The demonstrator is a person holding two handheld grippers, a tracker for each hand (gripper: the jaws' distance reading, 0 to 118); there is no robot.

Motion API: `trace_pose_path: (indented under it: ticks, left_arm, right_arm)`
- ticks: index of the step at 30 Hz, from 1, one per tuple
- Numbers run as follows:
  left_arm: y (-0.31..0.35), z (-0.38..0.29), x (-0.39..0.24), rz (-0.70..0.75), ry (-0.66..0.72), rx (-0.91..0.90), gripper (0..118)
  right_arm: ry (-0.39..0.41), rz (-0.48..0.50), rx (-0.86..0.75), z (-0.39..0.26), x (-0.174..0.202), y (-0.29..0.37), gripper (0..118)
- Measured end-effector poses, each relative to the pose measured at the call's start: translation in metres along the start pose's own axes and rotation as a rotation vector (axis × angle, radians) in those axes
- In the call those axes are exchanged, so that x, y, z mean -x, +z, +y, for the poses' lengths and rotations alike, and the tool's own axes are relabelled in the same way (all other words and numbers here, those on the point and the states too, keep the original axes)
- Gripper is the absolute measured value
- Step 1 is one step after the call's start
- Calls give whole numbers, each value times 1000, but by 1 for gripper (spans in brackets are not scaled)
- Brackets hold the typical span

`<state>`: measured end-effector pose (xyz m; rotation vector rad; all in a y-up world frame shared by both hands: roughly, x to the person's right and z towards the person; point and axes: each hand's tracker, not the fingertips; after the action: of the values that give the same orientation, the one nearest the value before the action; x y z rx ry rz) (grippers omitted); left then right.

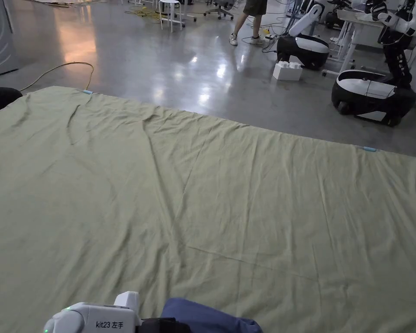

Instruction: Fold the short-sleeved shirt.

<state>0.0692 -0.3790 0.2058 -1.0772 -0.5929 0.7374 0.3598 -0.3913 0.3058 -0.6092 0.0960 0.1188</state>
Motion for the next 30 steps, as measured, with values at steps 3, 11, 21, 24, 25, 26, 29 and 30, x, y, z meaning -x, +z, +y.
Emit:
trace_pose_path:
  ticks: [3,11,21,24,25,26,29,30]
  left_arm:
    - [-3,6,4,-52,36,1,82]
    - [-10,8,22,-104,58,22,46]
    - [3,-3,4,-93,9,-35,26]
    - [19,3,-6,-115,-10,-47,25]
    - [27,6,-9,-118,-27,-56,25]
    - [36,10,-12,-116,-43,-57,25]
    - [63,27,-9,-96,-59,-57,25]
    - [71,31,-7,-90,-68,-58,25]
  right_arm:
    - [-12,5,2,0,-1,-1,1]
    - [-34,16,8,0,-3,-2,1]
    - [-23,16,17,9,-5,2,1]
    - [-44,-1,-8,25,-13,11,1]
    - [-52,-15,-31,33,-17,14,1]
    - [-53,-36,-61,42,-23,17,1]
    - [-79,-68,-128,72,-41,23,1]
    - [-87,-79,-154,83,-48,26,1]
